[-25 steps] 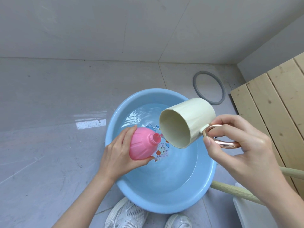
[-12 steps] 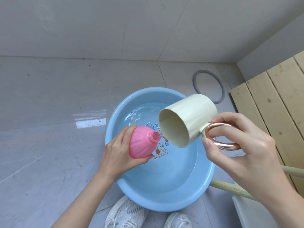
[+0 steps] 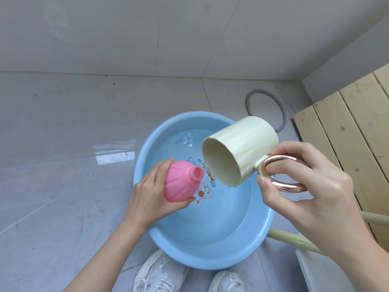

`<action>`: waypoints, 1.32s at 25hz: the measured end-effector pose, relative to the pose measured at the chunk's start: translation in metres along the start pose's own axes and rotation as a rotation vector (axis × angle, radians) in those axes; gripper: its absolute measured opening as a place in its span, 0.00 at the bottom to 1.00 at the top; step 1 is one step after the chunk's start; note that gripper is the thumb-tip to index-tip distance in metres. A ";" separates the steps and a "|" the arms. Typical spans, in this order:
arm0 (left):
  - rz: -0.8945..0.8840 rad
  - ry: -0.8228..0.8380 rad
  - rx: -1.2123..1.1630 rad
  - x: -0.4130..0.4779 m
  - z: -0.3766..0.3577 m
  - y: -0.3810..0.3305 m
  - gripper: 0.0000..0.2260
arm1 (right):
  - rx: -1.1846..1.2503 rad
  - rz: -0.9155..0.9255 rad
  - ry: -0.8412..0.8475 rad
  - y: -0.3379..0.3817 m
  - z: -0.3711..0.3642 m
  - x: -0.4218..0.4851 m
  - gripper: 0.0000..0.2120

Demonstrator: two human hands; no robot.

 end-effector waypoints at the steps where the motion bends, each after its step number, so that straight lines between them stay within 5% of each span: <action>1: -0.001 -0.002 0.000 0.000 0.000 0.000 0.42 | 0.001 0.003 0.000 0.000 0.000 0.000 0.11; 33: 0.022 0.010 -0.016 0.001 0.002 0.000 0.43 | -0.006 0.063 0.014 -0.005 -0.022 -0.015 0.11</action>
Point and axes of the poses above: each hand's wrist, its own x-axis towards the middle knuckle, its own z-axis out of the back of the hand, y = z × x, the point moved 2 cm from there along x, towards the middle knuckle, and after that the axes turned 14 degrees about -y, right-handed, at the moved point
